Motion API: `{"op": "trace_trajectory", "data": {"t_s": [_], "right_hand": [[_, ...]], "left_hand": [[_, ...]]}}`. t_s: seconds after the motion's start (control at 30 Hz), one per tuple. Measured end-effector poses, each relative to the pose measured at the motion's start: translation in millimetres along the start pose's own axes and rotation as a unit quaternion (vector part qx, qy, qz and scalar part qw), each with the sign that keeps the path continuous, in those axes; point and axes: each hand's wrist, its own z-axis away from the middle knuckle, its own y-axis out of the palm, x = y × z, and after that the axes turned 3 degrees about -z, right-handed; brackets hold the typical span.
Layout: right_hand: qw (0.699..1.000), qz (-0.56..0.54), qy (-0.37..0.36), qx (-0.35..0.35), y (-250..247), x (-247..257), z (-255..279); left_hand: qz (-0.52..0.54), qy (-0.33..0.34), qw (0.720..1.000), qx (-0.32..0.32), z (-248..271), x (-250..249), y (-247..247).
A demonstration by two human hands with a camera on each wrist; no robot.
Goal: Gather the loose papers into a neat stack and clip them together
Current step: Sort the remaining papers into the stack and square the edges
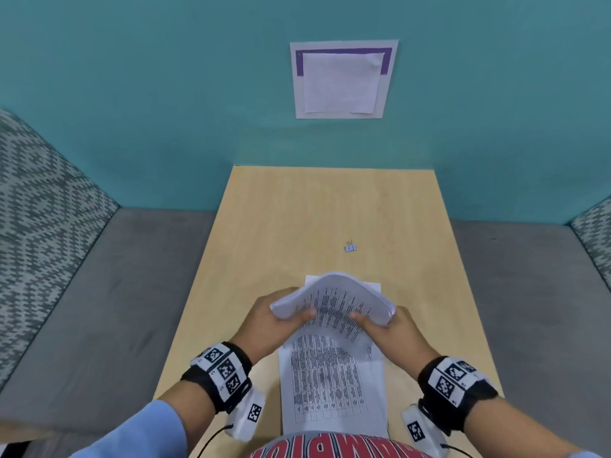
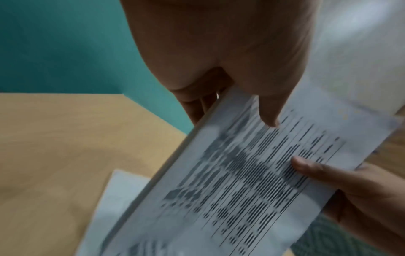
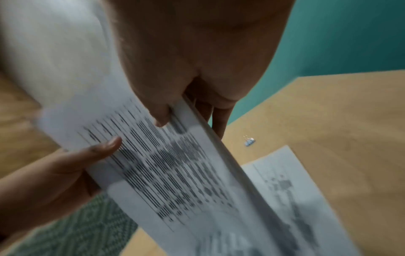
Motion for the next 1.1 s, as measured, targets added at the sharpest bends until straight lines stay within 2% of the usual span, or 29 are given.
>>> {"op": "trace_trajectory", "data": {"t_s": [0.07, 0.1, 0.2, 0.27, 0.37, 0.47, 0.57, 0.7, 0.77, 0.87, 0.93, 1.0, 1.1], "right_hand": [[0.999, 0.021, 0.038, -0.014, 1.8, -9.3, -2.6], [0.999, 0.026, 0.032, -0.020, 2.1, -7.6, -5.6], [1.000, 0.010, -0.022, -0.008, -0.6, 9.1, -9.6], [0.998, 0.001, -0.056, -0.015, 2.0, 12.9, -7.3], [0.999, 0.024, 0.016, -0.015, 12.8, -9.7, -6.0], [0.987, 0.110, 0.091, 0.074, 27.8, -33.8, -8.7], [0.982, 0.140, 0.092, 0.082, 36.7, -33.3, -20.1], [0.980, 0.182, 0.055, 0.064, 44.4, -46.3, -23.9], [0.964, 0.240, 0.109, 0.047, 43.1, -75.6, -24.6], [0.908, 0.346, 0.229, 0.067, 46.5, -114.5, -23.5], [0.880, 0.401, 0.250, 0.055, 54.5, -126.4, -20.0], [0.863, 0.443, 0.242, 0.031, 66.0, -130.4, -19.0], [0.866, 0.429, 0.254, 0.044, 79.1, -129.6, -23.0]], "left_hand": [[-0.022, -0.038, 0.999, 0.012, 2.2, 13.6, 2.0], [-0.026, -0.037, 0.999, -0.001, 1.5, 15.1, 0.0], [-0.011, -0.002, 0.997, -0.072, -1.9, 6.3, -9.3], [0.017, 0.017, 0.995, -0.094, -0.8, -1.5, -11.6], [-0.034, -0.004, 0.998, -0.062, 4.5, 13.2, -5.6], [-0.142, -0.061, 0.988, -0.007, 13.0, 51.3, -0.7], [-0.122, -0.102, 0.987, -0.018, 15.8, 71.0, -8.5], [-0.113, -0.092, 0.987, -0.061, 17.5, 68.3, -45.9], [-0.134, -0.086, 0.983, -0.091, 21.6, 71.9, -71.4], [-0.146, -0.118, 0.971, -0.147, 35.6, 80.0, -108.6], [-0.106, -0.147, 0.966, -0.185, 48.4, 87.0, -130.5], [-0.083, -0.156, 0.964, -0.200, 63.5, 93.7, -146.2], [-0.092, -0.169, 0.959, -0.209, 79.2, 104.5, -159.7]]}}
